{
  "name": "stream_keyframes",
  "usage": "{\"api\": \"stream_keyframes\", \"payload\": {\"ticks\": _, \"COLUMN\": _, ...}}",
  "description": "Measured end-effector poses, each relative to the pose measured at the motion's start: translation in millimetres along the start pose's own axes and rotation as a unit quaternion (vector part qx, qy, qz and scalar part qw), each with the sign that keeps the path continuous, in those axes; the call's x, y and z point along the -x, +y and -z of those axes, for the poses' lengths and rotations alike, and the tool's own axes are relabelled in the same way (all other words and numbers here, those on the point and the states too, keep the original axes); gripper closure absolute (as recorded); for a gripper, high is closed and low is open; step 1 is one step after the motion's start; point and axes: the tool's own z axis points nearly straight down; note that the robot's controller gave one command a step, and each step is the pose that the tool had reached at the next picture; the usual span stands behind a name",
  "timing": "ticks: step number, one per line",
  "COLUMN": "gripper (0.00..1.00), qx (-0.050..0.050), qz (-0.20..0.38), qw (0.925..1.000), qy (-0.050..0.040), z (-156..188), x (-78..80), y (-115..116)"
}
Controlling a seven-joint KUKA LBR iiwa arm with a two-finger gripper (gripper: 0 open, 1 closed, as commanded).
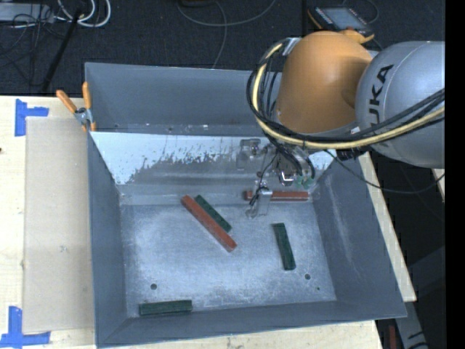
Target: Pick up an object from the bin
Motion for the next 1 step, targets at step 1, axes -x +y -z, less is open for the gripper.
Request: {"api": "stream_keyframes", "payload": {"ticks": 1, "gripper": 0.0, "qx": -0.001, "qz": -0.077, "qw": 0.997, "qy": 0.0088, "z": -152.5, "x": 15.5, "y": 31.3}}
